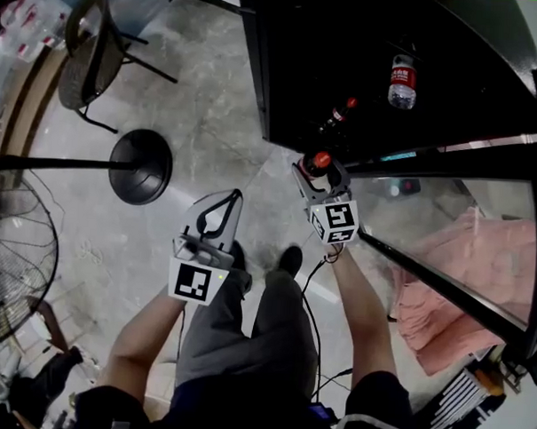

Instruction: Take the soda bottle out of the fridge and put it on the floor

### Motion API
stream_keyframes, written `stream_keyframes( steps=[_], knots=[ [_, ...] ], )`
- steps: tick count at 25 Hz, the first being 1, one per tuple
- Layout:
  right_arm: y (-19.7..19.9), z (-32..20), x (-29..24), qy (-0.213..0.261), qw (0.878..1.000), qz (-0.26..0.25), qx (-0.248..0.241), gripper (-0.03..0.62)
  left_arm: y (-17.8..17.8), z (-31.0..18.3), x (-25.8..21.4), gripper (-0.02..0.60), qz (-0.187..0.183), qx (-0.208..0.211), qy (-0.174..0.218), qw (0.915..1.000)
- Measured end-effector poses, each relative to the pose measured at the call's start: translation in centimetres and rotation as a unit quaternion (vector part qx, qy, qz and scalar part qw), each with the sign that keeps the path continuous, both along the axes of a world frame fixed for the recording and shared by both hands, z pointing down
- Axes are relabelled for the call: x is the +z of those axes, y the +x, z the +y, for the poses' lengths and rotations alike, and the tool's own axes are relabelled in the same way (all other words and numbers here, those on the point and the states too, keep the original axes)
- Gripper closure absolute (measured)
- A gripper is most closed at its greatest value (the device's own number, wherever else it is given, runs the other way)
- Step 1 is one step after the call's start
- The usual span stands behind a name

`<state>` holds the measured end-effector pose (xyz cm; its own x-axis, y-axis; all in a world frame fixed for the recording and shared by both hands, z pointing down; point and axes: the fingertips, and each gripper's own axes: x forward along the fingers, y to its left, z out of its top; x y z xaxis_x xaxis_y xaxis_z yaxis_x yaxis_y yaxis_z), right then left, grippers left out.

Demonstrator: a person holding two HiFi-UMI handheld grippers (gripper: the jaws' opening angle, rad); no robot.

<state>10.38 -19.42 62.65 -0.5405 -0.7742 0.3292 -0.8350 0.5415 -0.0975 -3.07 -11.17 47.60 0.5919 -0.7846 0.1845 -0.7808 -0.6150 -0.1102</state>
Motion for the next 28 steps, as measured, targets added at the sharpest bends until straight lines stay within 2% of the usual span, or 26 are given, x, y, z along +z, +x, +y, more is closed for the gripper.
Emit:
stream_keyframes(
  steps=[9, 12, 18, 22, 25, 28],
  knots=[
    [-0.2, 2.1, 10.3, -0.021, 1.000, 0.003, -0.009, 0.278, 0.4, -0.6, 8.7, 0.560, -0.006, 0.021, 0.010, 0.9997],
    [0.0, 2.6, 14.2, -0.028, 1.000, 0.008, -0.010, 0.278, 0.4, -1.0, 12.0, 0.560, -0.019, 0.031, 0.015, 0.9992],
    [-0.4, 3.0, 20.2, -0.030, 0.999, 0.006, -0.022, 0.278, -0.5, -1.5, 17.1, 0.560, 0.025, 0.009, 0.001, 0.9996],
    [-1.3, 3.0, 23.6, -0.028, 0.999, 0.011, -0.035, 0.278, -0.9, -1.6, 20.1, 0.560, 0.015, 0.022, 0.011, 0.9996],
    [-1.7, 2.9, 26.0, -0.030, 0.999, 0.014, -0.038, 0.278, -1.1, -1.9, 22.2, 0.560, 0.027, 0.019, 0.006, 0.9995],
    [-1.9, 3.0, 28.4, -0.030, 0.998, 0.016, -0.045, 0.278, -1.1, -2.1, 24.4, 0.560, 0.023, 0.024, 0.008, 0.9994]
  ],
)
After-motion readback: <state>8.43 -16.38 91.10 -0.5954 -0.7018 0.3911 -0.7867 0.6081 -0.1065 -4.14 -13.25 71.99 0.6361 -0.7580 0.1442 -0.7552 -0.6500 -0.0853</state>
